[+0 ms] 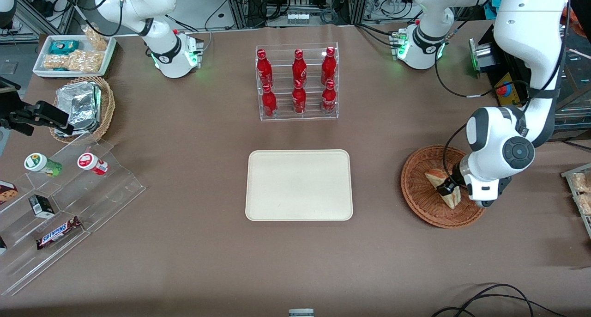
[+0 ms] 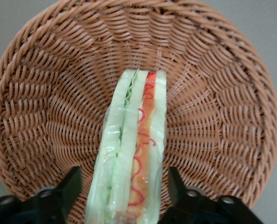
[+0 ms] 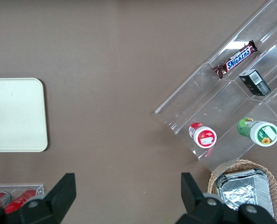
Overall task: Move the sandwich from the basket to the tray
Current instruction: 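Close the left gripper on the wrapped sandwich and lift it, then carry the sandwich with the left gripper over the cream tray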
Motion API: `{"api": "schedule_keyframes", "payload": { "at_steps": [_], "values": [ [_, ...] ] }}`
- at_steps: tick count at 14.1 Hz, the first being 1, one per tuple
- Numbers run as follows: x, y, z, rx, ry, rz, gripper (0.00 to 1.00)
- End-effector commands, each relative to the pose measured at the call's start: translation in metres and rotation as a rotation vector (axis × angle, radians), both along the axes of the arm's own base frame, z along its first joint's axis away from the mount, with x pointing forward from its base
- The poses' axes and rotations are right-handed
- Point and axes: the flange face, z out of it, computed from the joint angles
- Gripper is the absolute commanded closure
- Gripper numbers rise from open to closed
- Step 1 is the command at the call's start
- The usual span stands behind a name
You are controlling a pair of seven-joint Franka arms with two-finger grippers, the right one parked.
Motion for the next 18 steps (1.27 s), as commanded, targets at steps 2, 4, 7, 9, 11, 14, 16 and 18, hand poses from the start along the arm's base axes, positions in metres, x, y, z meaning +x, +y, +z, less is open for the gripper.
{"api": "schedule_keyframes", "payload": {
  "at_steps": [2,4,7,9,11,14,16,18],
  "values": [
    [-0.009,-0.004,0.014,0.006,0.022,-0.022,0.92],
    [-0.007,-0.006,0.047,0.006,0.059,-0.074,0.92],
    [0.008,-0.036,0.087,0.003,0.097,-0.134,0.92],
    [0.009,-0.086,0.088,-0.027,0.092,-0.281,0.93],
    [0.012,-0.150,0.086,-0.039,0.075,-0.405,0.92],
    [0.025,-0.246,0.077,-0.055,0.030,-0.545,0.85],
    [0.020,-0.301,0.058,-0.076,0.009,-0.592,0.85],
    [0.015,-0.356,0.041,-0.096,-0.037,-0.586,0.86]
  ]
}}
